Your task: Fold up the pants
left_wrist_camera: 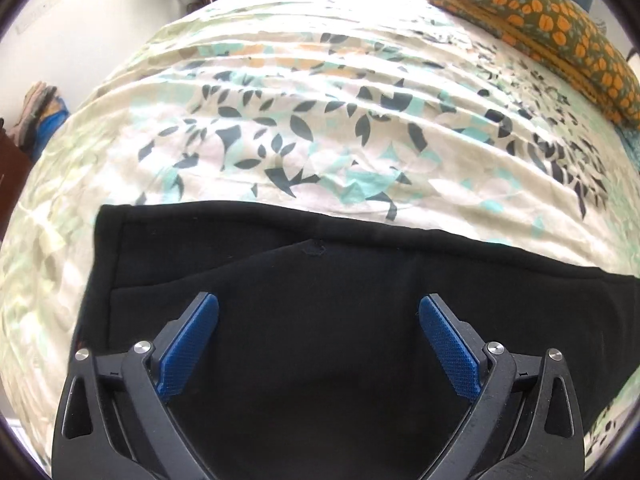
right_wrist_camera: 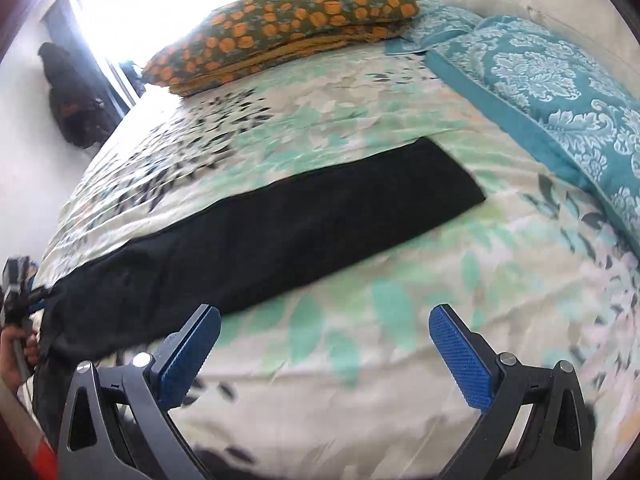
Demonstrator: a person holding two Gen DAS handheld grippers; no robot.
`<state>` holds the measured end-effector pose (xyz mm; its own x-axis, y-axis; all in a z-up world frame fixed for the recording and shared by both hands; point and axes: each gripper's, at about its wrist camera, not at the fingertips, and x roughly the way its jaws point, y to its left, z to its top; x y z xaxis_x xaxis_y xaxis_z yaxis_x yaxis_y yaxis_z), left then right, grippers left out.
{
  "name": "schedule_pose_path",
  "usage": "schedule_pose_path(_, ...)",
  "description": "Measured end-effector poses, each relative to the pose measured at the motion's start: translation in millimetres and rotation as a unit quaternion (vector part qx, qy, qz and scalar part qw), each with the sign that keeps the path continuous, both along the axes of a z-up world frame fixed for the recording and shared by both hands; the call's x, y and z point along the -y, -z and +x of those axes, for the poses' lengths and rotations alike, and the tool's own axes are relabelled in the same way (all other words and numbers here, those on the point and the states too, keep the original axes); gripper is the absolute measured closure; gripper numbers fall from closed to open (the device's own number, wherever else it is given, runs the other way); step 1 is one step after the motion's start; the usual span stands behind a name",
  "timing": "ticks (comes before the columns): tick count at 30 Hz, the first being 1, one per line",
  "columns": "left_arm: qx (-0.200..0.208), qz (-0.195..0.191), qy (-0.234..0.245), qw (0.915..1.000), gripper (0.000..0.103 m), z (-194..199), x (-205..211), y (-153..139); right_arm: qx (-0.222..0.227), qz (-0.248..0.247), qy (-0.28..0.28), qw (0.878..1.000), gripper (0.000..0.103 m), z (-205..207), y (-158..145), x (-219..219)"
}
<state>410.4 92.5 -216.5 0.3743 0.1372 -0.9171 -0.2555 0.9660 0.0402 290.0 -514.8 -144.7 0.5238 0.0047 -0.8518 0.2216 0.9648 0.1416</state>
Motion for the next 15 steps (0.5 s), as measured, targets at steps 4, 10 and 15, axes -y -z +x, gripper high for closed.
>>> schedule_pose_path(4,0.063,0.069,0.002,0.9956,0.000,-11,14,17,-0.067,-0.036,0.020,0.997,0.000,108,14,66)
schedule_pose_path(10,0.093,0.088,0.002,0.9918,0.001,-20,20,24,-0.126,-0.092,-0.002,0.988,0.005,201,52,94)
schedule_pose_path(15,0.107,0.095,0.003,0.9897,0.001,-16,20,21,-0.161,-0.086,0.017,0.983,0.088,221,85,97)
